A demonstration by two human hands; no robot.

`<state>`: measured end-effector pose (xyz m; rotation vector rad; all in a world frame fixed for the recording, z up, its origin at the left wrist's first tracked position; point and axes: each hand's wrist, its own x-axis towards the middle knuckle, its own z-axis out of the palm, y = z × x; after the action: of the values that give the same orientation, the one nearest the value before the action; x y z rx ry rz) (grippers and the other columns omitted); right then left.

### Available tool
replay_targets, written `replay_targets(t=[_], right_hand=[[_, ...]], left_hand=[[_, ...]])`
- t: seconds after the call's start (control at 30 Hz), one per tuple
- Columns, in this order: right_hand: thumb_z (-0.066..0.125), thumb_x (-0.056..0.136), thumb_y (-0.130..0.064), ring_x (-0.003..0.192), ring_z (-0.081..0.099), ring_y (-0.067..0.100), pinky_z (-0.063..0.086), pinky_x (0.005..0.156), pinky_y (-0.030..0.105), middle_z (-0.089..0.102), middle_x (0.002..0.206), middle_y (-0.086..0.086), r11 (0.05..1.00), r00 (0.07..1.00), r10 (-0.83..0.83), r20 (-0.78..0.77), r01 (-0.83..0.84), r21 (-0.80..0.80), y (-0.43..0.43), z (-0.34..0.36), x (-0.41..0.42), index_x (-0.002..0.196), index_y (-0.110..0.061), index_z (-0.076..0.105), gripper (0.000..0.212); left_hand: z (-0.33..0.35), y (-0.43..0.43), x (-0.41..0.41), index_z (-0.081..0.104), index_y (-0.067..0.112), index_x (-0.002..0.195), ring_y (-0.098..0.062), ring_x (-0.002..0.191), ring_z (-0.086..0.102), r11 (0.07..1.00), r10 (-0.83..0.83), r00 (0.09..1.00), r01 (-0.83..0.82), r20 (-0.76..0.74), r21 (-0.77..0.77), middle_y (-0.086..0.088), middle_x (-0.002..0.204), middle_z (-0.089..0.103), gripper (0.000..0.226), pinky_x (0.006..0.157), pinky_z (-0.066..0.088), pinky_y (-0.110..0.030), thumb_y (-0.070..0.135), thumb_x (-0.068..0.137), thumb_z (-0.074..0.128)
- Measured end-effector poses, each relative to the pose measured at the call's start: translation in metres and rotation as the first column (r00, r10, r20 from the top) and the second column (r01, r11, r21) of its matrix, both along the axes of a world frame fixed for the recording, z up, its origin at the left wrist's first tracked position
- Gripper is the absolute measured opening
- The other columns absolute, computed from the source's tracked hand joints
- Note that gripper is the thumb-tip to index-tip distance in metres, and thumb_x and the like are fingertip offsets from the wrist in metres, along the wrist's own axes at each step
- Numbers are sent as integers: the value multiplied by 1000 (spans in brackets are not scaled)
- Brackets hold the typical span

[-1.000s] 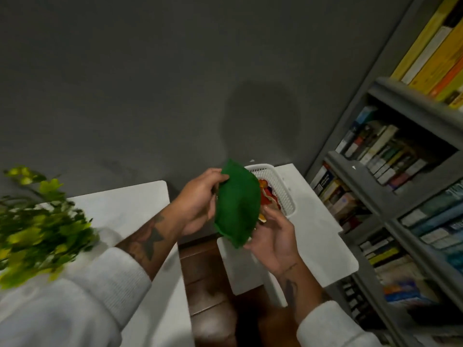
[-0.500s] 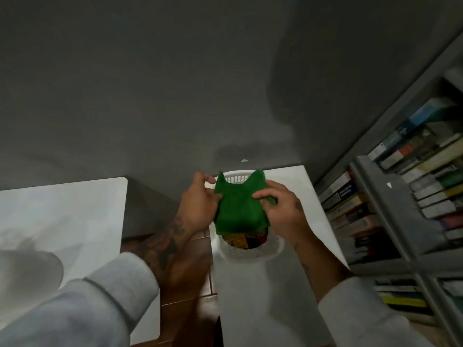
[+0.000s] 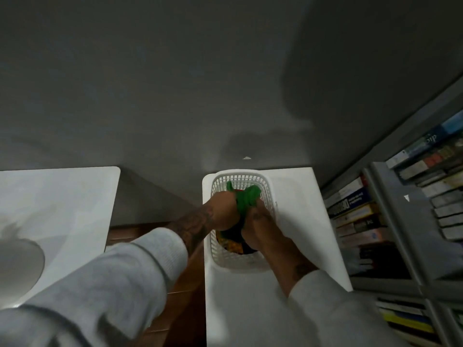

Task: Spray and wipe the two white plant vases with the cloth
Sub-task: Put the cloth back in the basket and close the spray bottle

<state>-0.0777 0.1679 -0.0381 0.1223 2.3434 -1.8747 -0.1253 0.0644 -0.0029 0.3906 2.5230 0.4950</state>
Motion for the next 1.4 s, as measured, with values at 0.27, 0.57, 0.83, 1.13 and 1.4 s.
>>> replay_targets(t=[0.27,0.57,0.83,1.13,1.4], right_hand=[[55,89,-10,122,50,30,38,102,26,43,140,16,604,971,159,181,-240,760,12,23,0,136,-3,48,48],[62,87,-30,117,55,25,45,102,36,59,131,1,690,976,162,147,-218,690,-57,114,8,125,-28,59,38],[66,81,-34,108,62,14,51,96,36,66,121,-6,612,853,477,212,-496,616,-206,126,90,121,-30,62,40],[69,82,-32,89,64,-1,55,81,26,64,114,-17,478,615,749,247,-759,442,-417,102,191,113,-37,63,32],[68,86,-31,85,63,-2,48,59,10,63,110,-15,401,480,865,146,-837,373,-601,104,237,115,-34,62,30]], left_hand=[[22,-25,6,69,13,107,-26,97,65,969,191,981,-185,-20,163,-8,104,70,26,79,49,-28,17,82,63],[71,-141,63,71,25,103,-21,99,65,897,415,891,-366,-186,249,0,104,72,26,89,53,-34,37,81,65],[75,-281,180,72,24,101,-13,96,65,790,570,816,-511,-98,339,5,104,72,23,88,50,-27,35,81,68],[54,-475,347,71,28,98,-2,88,64,543,812,583,-768,20,339,10,100,71,23,86,50,-21,42,81,69],[53,-629,445,70,29,89,-2,73,65,-17,999,-33,-900,-30,436,14,80,70,13,68,49,-16,35,77,73]])
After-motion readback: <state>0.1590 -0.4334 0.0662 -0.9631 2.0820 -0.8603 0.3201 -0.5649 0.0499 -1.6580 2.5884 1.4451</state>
